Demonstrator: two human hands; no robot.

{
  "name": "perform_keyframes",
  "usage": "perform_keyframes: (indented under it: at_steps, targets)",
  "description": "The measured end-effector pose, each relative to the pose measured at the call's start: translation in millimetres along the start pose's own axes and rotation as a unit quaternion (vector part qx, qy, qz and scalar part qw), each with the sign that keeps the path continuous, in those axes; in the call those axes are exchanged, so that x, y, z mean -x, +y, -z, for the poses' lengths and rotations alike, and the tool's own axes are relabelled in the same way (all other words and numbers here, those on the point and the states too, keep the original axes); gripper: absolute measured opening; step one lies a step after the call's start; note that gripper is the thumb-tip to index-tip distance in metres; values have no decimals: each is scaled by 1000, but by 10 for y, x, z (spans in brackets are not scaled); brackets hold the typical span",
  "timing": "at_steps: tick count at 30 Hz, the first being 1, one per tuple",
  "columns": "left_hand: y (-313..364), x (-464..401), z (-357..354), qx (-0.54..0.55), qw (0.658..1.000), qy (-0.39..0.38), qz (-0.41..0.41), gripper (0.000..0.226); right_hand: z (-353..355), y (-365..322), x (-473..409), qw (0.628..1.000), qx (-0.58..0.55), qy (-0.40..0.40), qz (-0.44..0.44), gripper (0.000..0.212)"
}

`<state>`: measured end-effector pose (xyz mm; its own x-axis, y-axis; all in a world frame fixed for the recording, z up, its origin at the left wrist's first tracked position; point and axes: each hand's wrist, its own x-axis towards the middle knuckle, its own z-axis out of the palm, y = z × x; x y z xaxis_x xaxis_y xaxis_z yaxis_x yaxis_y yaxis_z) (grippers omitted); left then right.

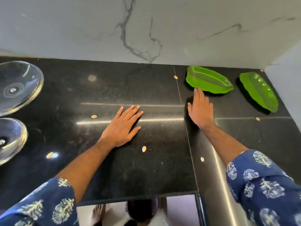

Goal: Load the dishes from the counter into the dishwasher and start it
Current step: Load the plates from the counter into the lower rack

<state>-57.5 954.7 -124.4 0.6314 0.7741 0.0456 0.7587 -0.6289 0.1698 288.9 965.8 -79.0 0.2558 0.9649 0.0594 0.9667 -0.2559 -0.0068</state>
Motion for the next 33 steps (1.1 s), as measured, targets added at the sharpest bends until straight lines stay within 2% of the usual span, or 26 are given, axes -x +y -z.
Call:
perform_keyframes:
  at_steps: [3, 7, 16, 18, 19, 22, 24, 25, 27, 28, 30, 33]
  targets:
    - [0, -8, -22, 10, 1000, 3, 7, 63, -11, 89, -450, 999, -11, -9, -30, 68]
    - [1, -9, 17, 16, 1000, 0, 10, 62, -18, 96, -592, 993, -89, -20, -80, 48]
    - [18, -6, 25, 18, 1000, -1, 15, 64, -1, -40, 812, 991, -93, 68, -63, 34]
    - [11, -6, 35, 20, 1000, -5, 12, 64, -21, -11, 948, 979, -173, 66, -87, 26]
    - [10, -7, 38, 21, 1000, -6, 12, 64, -27, -9, 963, 959, -245, 67, -126, 27]
    - [13, -6, 42, 27, 1000, -8, 8, 63, 24, -17, 900, 869, -404, 86, -272, 55]
    - [4, -1, 38, 32, 999, -6, 8, 62, 98, -50, 822, 797, -498, 75, -333, 56]
    - [-1, -4, 35, 33, 999, -4, 4, 62, 137, -65, 794, 746, -560, 63, -356, 50]
    - [-7, -2, 23, 28, 1000, -4, -2, 62, 255, -92, 755, 658, -646, 23, -386, 24]
    - [-12, -4, 19, 27, 1000, -5, -4, 62, 328, -117, 783, 629, -668, 7, -398, 18]
    - [-23, -3, 8, 23, 1000, -4, -11, 60, 437, -158, 931, 574, -704, -13, -417, 20]
    - [-37, 2, -10, 31, 999, -2, -18, 58, 574, -254, 1410, 485, -771, -27, -412, 42]
